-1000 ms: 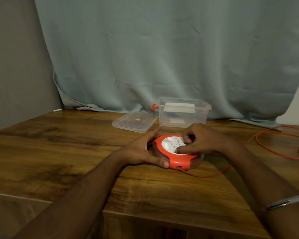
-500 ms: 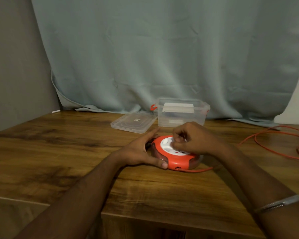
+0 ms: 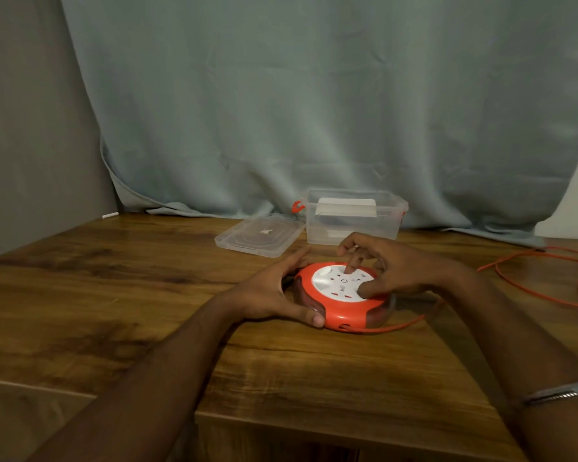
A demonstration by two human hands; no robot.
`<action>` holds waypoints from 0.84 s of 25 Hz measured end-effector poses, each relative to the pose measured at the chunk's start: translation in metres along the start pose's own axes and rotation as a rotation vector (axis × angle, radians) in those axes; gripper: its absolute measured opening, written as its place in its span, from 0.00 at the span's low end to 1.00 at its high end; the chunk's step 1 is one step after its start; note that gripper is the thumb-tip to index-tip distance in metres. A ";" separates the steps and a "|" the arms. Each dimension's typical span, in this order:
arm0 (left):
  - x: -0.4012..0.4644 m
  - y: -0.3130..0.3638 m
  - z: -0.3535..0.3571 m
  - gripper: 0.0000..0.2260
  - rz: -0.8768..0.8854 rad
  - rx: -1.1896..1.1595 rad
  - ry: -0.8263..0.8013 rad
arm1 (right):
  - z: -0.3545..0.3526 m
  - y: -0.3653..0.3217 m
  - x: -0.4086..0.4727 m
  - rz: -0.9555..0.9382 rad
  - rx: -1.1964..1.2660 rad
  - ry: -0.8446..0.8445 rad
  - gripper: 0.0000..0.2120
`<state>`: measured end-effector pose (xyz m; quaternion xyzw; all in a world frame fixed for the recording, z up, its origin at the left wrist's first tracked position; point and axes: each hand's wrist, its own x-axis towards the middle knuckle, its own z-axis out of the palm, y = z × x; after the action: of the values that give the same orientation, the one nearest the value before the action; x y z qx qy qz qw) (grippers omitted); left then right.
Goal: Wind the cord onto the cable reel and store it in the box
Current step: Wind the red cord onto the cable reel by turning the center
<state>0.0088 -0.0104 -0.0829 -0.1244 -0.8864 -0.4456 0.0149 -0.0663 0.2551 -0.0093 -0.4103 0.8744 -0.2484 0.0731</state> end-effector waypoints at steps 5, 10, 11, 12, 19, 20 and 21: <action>-0.002 0.003 0.000 0.64 0.004 0.004 -0.007 | 0.007 -0.008 0.001 -0.034 -0.038 0.088 0.24; -0.002 0.003 0.001 0.65 0.009 0.003 -0.007 | 0.013 -0.008 0.005 0.011 -0.125 0.117 0.16; -0.002 0.003 0.001 0.65 0.010 0.003 -0.011 | 0.014 -0.009 0.006 0.013 -0.149 0.118 0.18; -0.002 0.003 0.001 0.66 0.013 0.001 -0.014 | 0.015 -0.011 0.006 0.011 -0.170 0.120 0.20; -0.003 0.004 0.003 0.65 0.017 -0.020 -0.025 | 0.027 -0.021 0.012 -0.128 -0.316 0.174 0.26; -0.003 0.004 0.003 0.65 0.017 -0.015 -0.025 | 0.028 -0.023 0.012 -0.127 -0.321 0.181 0.24; -0.003 0.004 0.003 0.65 0.017 -0.010 -0.025 | 0.027 -0.023 0.011 -0.141 -0.308 0.191 0.19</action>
<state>0.0134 -0.0062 -0.0824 -0.1374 -0.8832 -0.4485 0.0071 -0.0490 0.2239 -0.0207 -0.4514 0.8742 -0.1539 -0.0916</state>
